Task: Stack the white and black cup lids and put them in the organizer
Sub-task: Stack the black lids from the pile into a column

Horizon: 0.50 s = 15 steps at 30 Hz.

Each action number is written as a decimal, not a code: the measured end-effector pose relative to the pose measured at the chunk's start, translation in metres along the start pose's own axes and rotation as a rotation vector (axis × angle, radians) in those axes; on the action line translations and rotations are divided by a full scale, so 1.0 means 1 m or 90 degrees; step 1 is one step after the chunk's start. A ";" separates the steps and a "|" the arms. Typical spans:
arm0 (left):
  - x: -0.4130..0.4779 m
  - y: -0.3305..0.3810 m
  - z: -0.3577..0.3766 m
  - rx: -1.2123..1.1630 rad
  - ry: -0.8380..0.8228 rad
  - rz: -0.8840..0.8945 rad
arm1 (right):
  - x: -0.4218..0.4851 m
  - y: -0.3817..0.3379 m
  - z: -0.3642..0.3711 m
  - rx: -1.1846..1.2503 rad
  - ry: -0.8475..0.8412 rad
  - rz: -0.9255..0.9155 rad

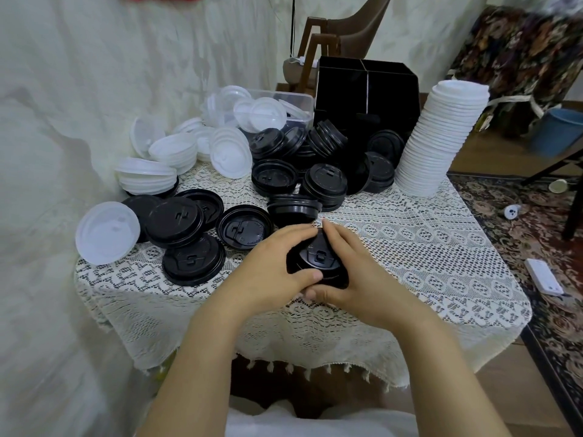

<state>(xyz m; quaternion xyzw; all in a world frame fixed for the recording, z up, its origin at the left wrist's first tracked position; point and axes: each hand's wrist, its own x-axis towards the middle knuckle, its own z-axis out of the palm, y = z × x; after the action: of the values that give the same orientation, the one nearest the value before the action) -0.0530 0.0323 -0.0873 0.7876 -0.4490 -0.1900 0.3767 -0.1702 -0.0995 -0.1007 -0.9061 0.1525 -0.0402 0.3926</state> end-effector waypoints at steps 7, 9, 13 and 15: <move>-0.001 -0.003 0.000 -0.044 0.004 -0.027 | 0.000 0.005 0.002 -0.028 0.030 -0.020; 0.000 -0.003 0.000 -0.058 0.016 -0.034 | 0.000 0.006 -0.001 0.008 0.030 -0.012; 0.002 -0.006 0.001 -0.028 0.031 -0.039 | 0.002 0.005 0.000 0.007 0.042 -0.014; 0.003 -0.008 0.000 -0.027 0.025 -0.046 | 0.003 0.004 0.003 -0.010 0.053 -0.016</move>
<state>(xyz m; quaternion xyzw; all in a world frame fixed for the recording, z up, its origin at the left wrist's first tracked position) -0.0469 0.0320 -0.0937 0.7989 -0.4086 -0.1970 0.3950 -0.1679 -0.1011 -0.1057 -0.9086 0.1578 -0.0819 0.3780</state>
